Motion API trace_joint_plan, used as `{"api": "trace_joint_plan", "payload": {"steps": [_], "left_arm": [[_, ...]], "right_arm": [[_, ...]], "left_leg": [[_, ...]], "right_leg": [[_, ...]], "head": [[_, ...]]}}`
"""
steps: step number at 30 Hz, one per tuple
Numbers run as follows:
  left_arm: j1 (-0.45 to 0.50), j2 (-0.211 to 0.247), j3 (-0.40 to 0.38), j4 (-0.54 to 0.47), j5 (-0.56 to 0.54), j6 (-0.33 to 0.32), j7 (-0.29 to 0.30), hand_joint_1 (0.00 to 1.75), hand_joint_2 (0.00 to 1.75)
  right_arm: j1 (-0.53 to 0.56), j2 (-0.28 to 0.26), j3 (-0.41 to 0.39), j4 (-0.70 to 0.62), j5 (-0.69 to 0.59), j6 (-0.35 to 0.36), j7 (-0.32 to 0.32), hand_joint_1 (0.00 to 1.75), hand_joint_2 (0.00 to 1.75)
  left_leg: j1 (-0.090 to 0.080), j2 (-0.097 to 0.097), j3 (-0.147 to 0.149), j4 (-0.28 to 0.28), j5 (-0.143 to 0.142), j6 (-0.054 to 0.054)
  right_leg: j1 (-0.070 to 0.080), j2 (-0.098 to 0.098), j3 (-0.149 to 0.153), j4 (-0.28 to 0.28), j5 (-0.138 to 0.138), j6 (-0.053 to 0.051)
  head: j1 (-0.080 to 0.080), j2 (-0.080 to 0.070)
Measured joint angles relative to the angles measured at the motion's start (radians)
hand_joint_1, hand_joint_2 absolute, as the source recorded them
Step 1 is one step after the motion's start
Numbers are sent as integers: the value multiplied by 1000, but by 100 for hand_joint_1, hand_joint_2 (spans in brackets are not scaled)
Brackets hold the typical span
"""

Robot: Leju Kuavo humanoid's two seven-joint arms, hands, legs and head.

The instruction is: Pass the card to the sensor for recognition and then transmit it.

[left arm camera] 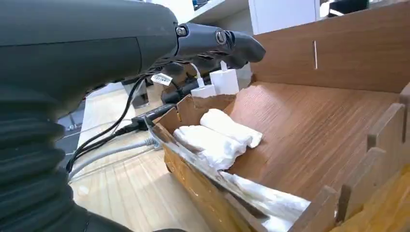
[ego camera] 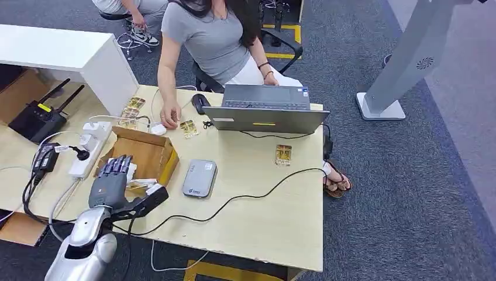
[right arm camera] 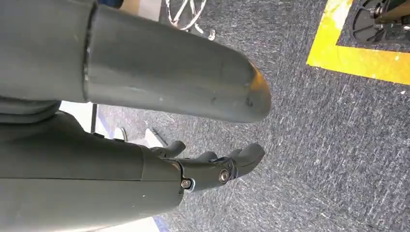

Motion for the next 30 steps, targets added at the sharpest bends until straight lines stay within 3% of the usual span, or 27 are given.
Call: {"api": "trace_joint_plan", "payload": {"steps": [3, 4, 5, 30], "left_arm": [[0, 0, 0, 0, 0, 1, 0, 0, 175], [0, 0, 0, 0, 0, 2, 0, 17, 175], [0, 0, 0, 0, 0, 3, 0, 175, 175], [-41, -11, 0, 34, 43, 13, -27, 175, 175]], "right_arm": [[0, 0, -2, 0, 2, 2, 1, 0, 0], [0, 0, -3, 0, 2, 2, 1, 0, 0], [0, 0, -3, 0, 2, 2, 1, 0, 0], [-1, 0, -16, -1, 37, 13, 7, 0, 0]], "left_leg": [[0, 0, 0, 0, 0, 0], [0, 0, 0, 0, 0, 0], [0, 0, 0, 0, 0, 0], [0, 0, 0, 0, 0, 0]], "right_leg": [[0, 0, 0, 0, 0, 0], [0, 0, 0, 0, 0, 0], [0, 0, 0, 0, 0, 0], [0, 0, 0, 0, 0, 0]], "head": [[0, 0], [0, 0], [0, 0], [0, 0]]}}
